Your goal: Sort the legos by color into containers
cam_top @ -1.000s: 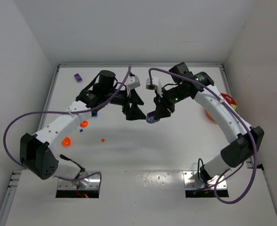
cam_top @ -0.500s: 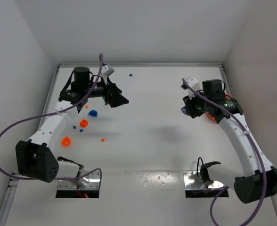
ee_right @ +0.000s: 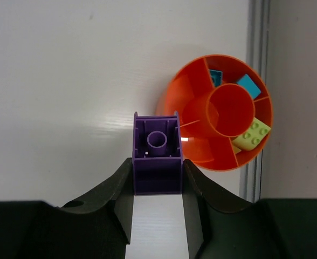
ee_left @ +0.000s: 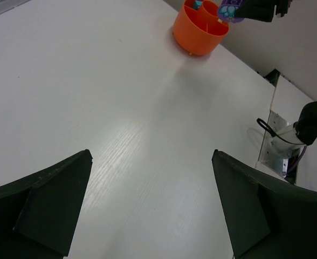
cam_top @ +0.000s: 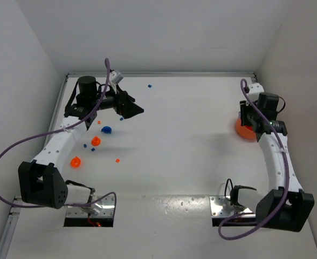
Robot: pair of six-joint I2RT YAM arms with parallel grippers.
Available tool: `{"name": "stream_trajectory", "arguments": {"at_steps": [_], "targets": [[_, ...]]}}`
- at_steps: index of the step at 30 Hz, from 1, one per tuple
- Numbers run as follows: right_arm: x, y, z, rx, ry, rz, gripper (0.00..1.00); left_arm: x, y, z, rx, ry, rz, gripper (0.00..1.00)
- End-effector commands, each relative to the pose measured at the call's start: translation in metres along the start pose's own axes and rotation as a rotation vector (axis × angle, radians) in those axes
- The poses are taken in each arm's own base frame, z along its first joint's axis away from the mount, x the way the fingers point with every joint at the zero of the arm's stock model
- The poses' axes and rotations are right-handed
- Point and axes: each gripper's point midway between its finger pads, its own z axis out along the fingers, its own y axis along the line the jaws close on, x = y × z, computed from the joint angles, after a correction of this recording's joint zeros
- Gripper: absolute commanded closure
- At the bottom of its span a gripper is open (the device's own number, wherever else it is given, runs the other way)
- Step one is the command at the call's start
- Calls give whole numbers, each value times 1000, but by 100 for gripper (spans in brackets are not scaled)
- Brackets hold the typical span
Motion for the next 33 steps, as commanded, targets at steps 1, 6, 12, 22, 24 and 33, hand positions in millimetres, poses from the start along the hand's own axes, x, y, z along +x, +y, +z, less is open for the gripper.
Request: {"name": "stream_trajectory", "arguments": {"at_steps": [1,6,12,22,24,33], "targets": [[-27,-27,13,101,-82,131,100,-17,3,0,-4,-68,11,0],[-42,-35,8,163,-144,316,100,-14,5,4,-16,-63,-5,0],[-24,-59,11,367,-171,454,100,-15,6,2,-31,-13,-49,0],[-3,-51,22,406,-180,497,100,-54,32,-20,-91,-32,-168,0],[2,-46,32,409,-134,514,100,-54,38,-23,-98,-23,-195,0],[0,-35,61,514,-61,538,100,-55,66,-48,-150,29,-213,0]]}}
